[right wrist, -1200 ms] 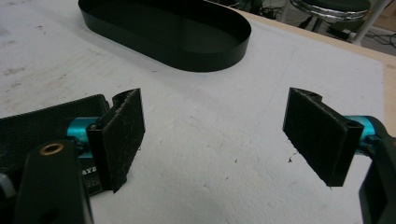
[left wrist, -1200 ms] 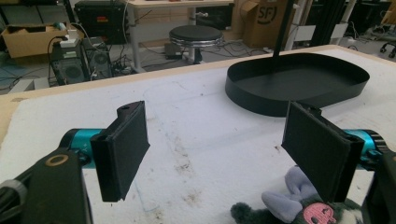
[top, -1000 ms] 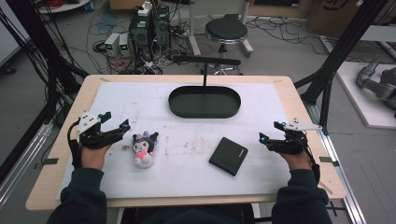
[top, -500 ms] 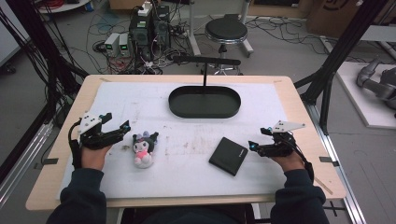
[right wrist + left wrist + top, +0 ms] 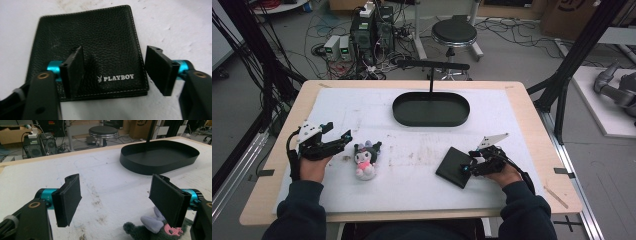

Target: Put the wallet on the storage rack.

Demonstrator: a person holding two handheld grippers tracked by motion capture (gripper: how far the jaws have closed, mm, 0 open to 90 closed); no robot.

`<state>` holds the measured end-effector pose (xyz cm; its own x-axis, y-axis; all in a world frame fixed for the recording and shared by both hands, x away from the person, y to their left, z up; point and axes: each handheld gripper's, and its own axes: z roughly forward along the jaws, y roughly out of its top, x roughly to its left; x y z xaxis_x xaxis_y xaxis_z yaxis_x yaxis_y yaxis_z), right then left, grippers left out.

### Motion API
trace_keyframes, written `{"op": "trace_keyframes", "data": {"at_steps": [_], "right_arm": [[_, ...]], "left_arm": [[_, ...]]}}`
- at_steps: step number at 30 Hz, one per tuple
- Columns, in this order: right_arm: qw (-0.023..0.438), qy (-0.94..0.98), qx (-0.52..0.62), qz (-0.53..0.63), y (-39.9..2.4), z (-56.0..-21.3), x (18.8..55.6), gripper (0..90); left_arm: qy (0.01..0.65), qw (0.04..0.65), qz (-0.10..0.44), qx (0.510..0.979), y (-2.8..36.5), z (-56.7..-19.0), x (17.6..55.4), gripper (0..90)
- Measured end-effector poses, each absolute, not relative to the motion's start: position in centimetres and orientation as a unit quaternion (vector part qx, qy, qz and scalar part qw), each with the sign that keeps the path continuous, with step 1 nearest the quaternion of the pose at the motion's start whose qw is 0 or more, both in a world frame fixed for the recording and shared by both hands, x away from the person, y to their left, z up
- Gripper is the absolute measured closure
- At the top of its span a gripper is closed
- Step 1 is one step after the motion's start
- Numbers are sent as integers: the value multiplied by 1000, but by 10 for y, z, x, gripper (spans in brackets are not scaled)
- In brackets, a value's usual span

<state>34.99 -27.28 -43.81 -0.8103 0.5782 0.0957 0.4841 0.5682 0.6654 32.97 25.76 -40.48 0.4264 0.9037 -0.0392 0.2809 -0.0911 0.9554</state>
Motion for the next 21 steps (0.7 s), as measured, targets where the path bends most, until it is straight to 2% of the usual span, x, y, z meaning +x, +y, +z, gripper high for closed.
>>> {"op": "trace_keyframes", "data": {"at_steps": [3, 4, 5, 6, 7, 8, 9, 10, 12, 14, 19, 20, 21], "right_arm": [[58, 880, 306, 359, -275, -439, 352, 377], [55, 875, 314, 364, -278, -440, 353, 458], [56, 873, 317, 367, -280, -439, 354, 502], [56, 873, 317, 367, -280, -439, 354, 502], [60, 872, 319, 366, -282, -438, 355, 555], [65, 868, 327, 368, -285, -437, 356, 680], [68, 867, 330, 368, -286, -436, 356, 743], [68, 867, 330, 368, -286, -436, 356, 743], [77, 864, 334, 369, -290, -434, 356, 807], [81, 865, 332, 367, -289, -433, 355, 819], [147, 846, 366, 359, -298, -426, 356, 839], [147, 846, 366, 359, -298, -426, 356, 839], [177, 835, 388, 348, -305, -425, 359, 838]], "left_arm": [[440, 510, 304, 673, 257, -405, 330, 252], [441, 508, 305, 674, 257, -406, 330, 253], [442, 507, 304, 675, 257, -406, 330, 253], [441, 507, 303, 676, 257, -406, 330, 253], [441, 507, 303, 676, 257, -406, 330, 253], [441, 506, 304, 676, 257, -406, 330, 254], [441, 506, 304, 676, 257, -406, 330, 255], [441, 506, 303, 676, 256, -406, 330, 255], [441, 506, 303, 676, 257, -406, 330, 255], [442, 505, 304, 677, 257, -406, 330, 255], [443, 505, 304, 676, 257, -406, 330, 255], [443, 504, 304, 676, 257, -406, 330, 255], [442, 505, 304, 676, 257, -406, 330, 256]]}}
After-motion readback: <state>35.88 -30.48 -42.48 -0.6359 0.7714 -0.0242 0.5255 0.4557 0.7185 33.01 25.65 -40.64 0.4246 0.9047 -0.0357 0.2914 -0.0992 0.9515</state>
